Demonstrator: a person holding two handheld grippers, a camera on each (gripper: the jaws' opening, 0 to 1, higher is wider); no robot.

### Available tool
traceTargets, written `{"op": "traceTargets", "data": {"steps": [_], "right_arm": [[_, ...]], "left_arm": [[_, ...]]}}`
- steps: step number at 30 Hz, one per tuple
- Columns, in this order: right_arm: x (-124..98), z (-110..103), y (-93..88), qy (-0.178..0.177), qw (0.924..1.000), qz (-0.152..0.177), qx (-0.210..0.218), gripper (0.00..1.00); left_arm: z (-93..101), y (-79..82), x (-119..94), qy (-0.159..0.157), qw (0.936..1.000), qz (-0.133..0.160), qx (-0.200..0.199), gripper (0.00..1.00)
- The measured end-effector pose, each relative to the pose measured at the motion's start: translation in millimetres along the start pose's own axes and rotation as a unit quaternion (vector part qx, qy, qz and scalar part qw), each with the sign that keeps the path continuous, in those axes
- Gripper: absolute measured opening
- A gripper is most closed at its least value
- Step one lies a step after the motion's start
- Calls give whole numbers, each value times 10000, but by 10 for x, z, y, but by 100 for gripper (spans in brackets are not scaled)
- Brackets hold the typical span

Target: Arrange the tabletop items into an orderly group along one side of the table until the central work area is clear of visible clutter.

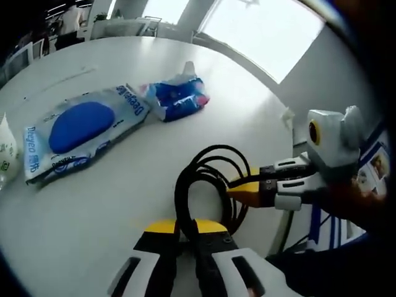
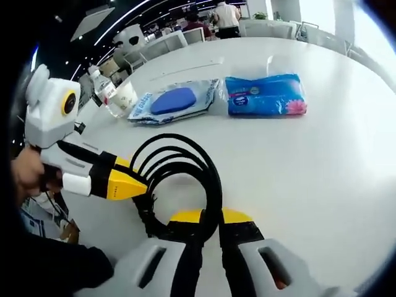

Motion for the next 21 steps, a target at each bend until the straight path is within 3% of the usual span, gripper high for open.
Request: {"op": "traceTargets", "data": {"steps": [12, 21], "right_arm": [[-174, 51, 276, 52, 9996, 197, 190, 2], [-218, 72, 414, 35, 9994, 305, 183, 2]], "left_arm": [[137, 241, -220, -30, 9993, 328, 157, 4], [121, 395, -243, -22, 9989, 401, 231, 4]]}}
Point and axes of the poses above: the point that each gripper's makers call its tool centre point, and the gripper's own axes: x roughly forward along the fingers, z roughly to its right, y roughly out of its top, the point moved 6 cm from there along -x, roughly backward along the fingers, and after that the axes turned 12 degrees about -y, right-handed, at the moved point
